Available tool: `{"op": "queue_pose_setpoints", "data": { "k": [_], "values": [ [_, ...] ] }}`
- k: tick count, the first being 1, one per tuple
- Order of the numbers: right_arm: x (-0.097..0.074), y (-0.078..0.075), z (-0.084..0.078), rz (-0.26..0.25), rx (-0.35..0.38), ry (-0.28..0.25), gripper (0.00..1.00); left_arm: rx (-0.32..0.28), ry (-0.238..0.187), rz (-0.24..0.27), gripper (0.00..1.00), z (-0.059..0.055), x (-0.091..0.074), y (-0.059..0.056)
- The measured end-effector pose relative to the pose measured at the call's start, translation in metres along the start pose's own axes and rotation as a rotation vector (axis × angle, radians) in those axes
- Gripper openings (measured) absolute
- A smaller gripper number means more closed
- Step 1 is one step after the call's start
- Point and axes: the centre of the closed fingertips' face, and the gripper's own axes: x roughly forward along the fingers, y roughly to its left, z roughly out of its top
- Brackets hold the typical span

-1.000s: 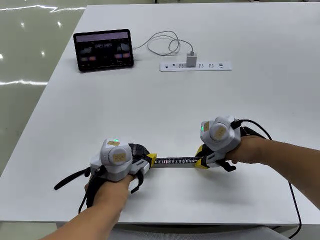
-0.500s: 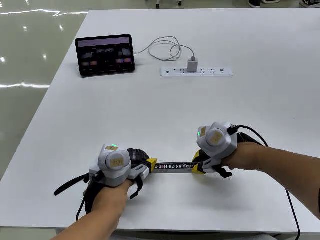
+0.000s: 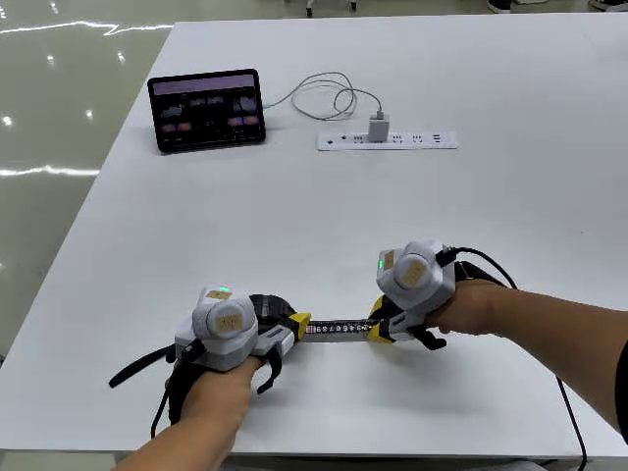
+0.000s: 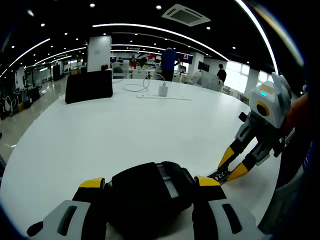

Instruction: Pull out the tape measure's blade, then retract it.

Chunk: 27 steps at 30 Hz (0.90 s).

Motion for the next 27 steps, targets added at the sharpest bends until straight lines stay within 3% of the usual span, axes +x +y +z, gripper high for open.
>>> {"op": "queue_pose_setpoints", "data": {
  "k": [27],
  "values": [
    [0.015, 0.003, 0.021, 0.014, -0.017, -0.054, 0.12, -0.005, 0.004, -0.005, 0.65, -0.001, 0.001, 0.0]
  ]
}}
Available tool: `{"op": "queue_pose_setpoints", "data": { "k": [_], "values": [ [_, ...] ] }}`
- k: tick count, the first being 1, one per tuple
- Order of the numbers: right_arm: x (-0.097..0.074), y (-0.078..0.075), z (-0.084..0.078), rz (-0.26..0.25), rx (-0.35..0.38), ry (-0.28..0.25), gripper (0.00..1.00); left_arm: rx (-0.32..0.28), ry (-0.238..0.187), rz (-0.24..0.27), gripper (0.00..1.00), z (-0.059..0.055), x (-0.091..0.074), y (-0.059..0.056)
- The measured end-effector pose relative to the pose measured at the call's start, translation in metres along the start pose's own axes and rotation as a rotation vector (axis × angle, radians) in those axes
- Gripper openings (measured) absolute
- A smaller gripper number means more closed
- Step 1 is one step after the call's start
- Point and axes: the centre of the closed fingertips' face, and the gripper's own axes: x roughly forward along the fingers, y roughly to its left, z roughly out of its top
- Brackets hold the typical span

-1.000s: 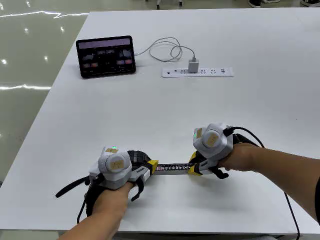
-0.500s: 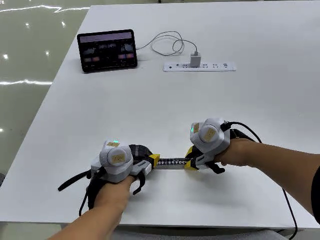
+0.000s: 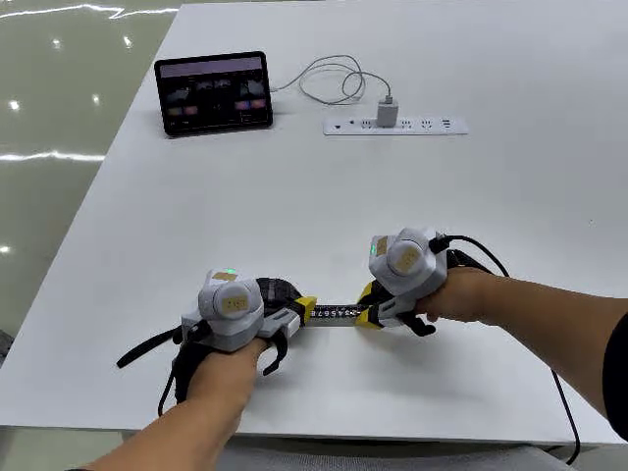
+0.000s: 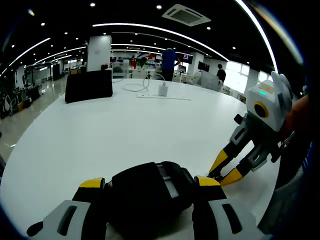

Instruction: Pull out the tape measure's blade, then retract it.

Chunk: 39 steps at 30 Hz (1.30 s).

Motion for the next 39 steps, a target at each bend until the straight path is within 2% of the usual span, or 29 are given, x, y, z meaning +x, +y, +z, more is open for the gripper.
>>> {"op": "queue_pose_setpoints", "data": {
  "k": [23, 39],
  "values": [
    [0.014, 0.006, 0.021, -0.001, 0.025, -0.041, 0.12, -0.003, 0.001, -0.001, 0.65, 0.0, 0.0, 0.001],
    [0.025, 0.008, 0.038, 0.004, 0.012, -0.068, 0.12, -0.011, 0.002, -0.004, 0.65, 0.001, 0.0, 0.0]
  ]
}}
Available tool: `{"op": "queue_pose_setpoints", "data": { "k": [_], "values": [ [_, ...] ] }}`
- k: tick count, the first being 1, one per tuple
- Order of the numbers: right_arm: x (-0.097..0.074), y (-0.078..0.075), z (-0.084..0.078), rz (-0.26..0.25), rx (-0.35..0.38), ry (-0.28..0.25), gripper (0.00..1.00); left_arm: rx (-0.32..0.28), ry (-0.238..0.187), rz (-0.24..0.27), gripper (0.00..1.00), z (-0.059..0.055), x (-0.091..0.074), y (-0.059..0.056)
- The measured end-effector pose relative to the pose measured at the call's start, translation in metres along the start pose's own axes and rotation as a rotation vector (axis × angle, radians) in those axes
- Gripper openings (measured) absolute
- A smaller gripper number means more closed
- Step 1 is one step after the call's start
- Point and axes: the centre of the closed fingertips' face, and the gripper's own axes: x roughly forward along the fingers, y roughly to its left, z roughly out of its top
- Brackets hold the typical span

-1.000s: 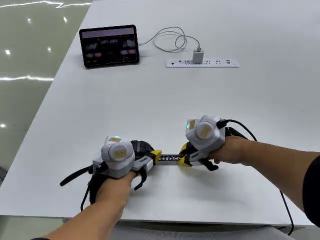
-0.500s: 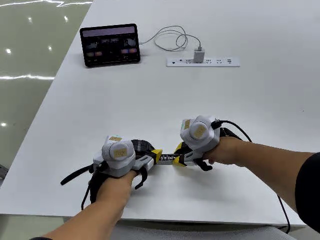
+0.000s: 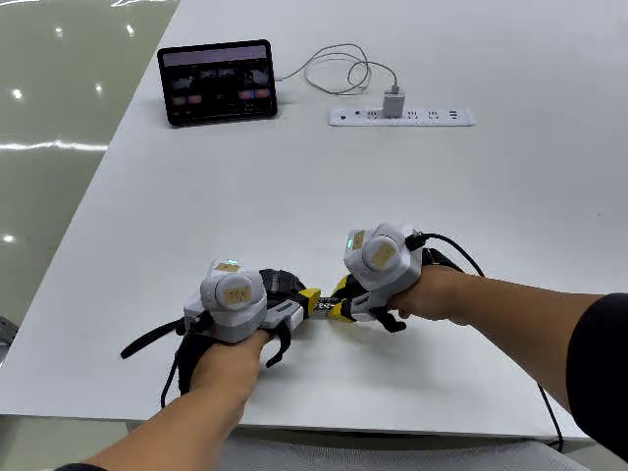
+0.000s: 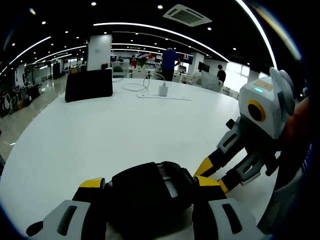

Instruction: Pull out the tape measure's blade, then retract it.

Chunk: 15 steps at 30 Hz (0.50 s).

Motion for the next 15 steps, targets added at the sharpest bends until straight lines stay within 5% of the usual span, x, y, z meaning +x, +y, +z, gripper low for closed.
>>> {"op": "queue_pose_setpoints", "data": {
  "k": [15],
  "values": [
    [0.0077, 0.0024, 0.0103, 0.016, -0.001, -0.012, 0.12, -0.008, -0.001, -0.001, 0.65, -0.0001, 0.0004, 0.0003]
  ]
}}
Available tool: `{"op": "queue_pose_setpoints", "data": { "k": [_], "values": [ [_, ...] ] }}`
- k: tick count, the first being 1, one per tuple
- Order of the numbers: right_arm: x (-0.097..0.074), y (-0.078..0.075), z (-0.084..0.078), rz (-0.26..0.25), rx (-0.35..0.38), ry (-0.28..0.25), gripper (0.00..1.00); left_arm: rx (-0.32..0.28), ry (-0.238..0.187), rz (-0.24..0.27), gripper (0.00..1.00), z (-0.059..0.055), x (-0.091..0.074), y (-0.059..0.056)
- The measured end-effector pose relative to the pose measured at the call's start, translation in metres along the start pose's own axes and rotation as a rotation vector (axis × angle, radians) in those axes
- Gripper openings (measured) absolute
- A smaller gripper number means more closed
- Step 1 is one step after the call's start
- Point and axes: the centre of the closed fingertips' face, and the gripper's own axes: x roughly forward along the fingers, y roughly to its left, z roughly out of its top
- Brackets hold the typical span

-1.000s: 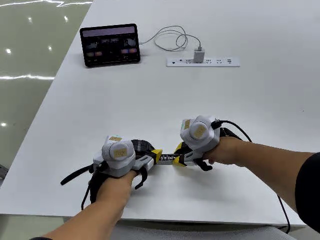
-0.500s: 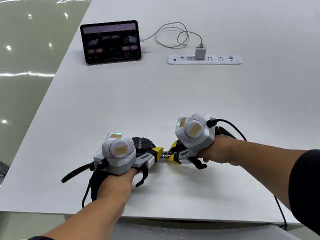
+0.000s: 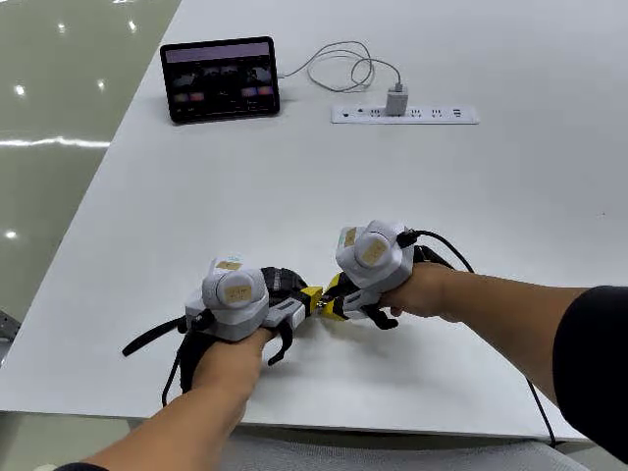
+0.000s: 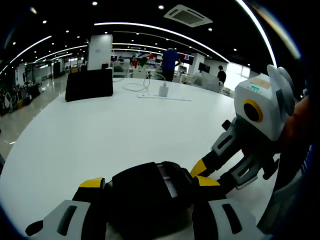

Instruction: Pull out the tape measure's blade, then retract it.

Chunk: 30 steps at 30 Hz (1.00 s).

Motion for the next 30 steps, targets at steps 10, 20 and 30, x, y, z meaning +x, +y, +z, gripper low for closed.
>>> {"op": "queue_pose_setpoints", "data": {
  "k": [10, 20, 30],
  "values": [
    [0.0052, 0.0012, 0.0075, 0.001, -0.035, -0.04, 0.11, -0.007, -0.002, -0.001, 0.65, 0.0005, -0.0001, 0.0002],
    [0.0048, 0.0017, 0.0065, 0.018, 0.008, -0.043, 0.12, -0.009, -0.002, -0.004, 0.65, 0.0006, 0.0, 0.0003],
    [0.0015, 0.0016, -0.0002, 0.001, -0.034, -0.045, 0.12, -0.01, -0.003, -0.005, 0.65, 0.0007, 0.0, 0.0005]
  ]
}}
